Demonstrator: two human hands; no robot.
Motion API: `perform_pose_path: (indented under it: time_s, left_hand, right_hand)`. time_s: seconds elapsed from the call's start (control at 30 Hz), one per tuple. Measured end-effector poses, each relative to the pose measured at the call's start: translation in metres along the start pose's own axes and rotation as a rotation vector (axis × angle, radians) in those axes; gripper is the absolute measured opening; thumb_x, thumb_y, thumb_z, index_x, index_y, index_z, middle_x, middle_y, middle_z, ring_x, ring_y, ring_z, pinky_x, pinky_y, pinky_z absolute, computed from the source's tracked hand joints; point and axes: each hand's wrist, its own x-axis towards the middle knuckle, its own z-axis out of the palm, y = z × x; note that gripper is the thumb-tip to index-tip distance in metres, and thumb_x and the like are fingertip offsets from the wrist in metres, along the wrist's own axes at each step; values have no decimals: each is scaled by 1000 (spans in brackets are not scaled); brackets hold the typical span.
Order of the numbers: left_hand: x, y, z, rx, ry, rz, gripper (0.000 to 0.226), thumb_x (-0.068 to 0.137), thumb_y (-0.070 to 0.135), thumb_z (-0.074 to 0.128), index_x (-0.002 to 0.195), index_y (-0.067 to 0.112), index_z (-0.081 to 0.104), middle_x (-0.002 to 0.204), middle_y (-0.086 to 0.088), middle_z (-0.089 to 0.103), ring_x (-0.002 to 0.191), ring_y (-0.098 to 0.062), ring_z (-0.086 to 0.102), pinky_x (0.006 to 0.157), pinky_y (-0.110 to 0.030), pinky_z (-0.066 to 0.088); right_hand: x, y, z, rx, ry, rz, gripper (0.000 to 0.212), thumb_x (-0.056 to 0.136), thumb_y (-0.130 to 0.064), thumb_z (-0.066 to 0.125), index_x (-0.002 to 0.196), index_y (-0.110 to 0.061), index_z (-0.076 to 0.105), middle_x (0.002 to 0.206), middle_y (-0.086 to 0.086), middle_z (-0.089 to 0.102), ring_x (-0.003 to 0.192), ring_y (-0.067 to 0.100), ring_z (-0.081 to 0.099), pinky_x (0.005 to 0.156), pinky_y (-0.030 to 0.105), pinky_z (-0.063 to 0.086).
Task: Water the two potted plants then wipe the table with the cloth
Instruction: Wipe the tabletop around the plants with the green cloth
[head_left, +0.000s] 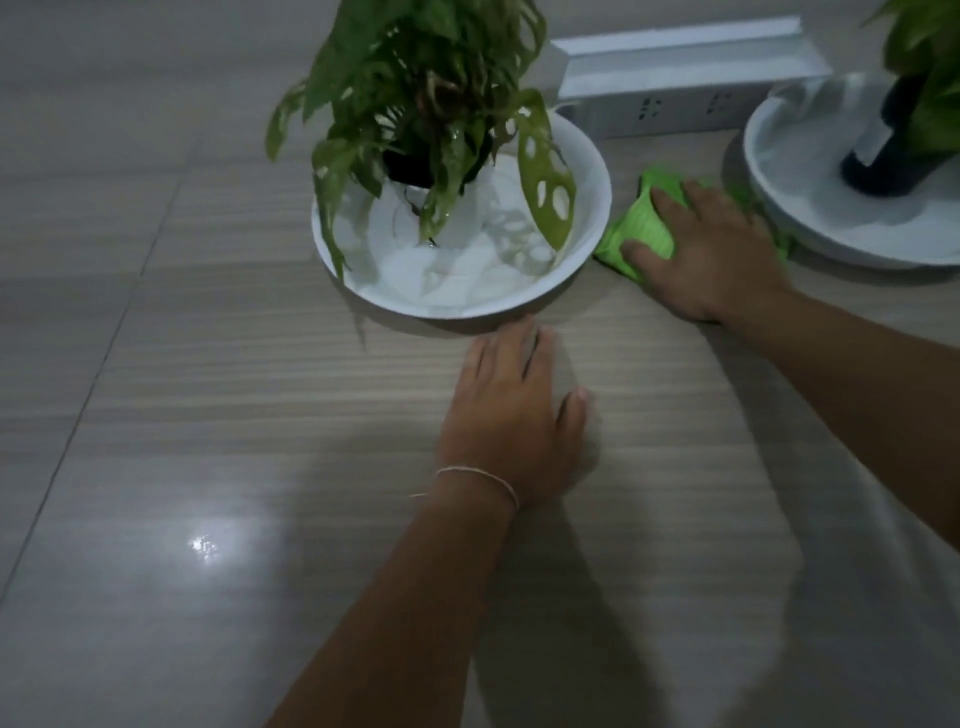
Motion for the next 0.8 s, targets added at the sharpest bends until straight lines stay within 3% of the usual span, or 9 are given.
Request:
perform_pose_path:
  time_s: [0.17,0.3,0.5,0.63,0.8]
  left_hand:
    - [2,-2,-5,-29,33,19,56,89,32,56,135,0,55,137,-22,53,127,-36,48,109,-49,37]
    - [1,0,-6,-79,30,-10,54,87,27,56,134,1,55,137,-20,54,128,-33,45,111,-49,38]
    - [-12,-14,-4,-158,-42,12,60,91,28,33,142,-1,47,150,-17,45,144,-31,35,120,-44,26]
    - [-59,-60,-23,-127,-13,25,56,92,29,38,140,2,50,150,-15,47,140,-32,42,117,-46,33]
    - [-115,-165,-64,-47,12,-167,57,94,31,36,140,1,50,148,-19,47,138,-35,44,114,-48,36]
  right_hand:
    - [-21,-6,2,-17,-16,-22,86,87,-79,16,161,-34,14,171,3,12,157,27,11,124,54,12]
    - [-103,-13,7,-16,15,-114,83,89,-74,21,159,-30,26,169,6,20,156,30,19,124,57,16]
    - [-226,-50,20,-69,23,-154,77,92,-67,32,158,-26,32,167,8,26,155,31,23,122,59,19]
    - [-253,-104,27,-89,-19,-118,78,93,-67,31,159,-25,31,168,10,23,156,32,19,122,62,18]
    - [-264,-195,40,-98,-38,-197,80,92,-69,30,159,-27,29,168,8,22,156,31,18,122,61,17]
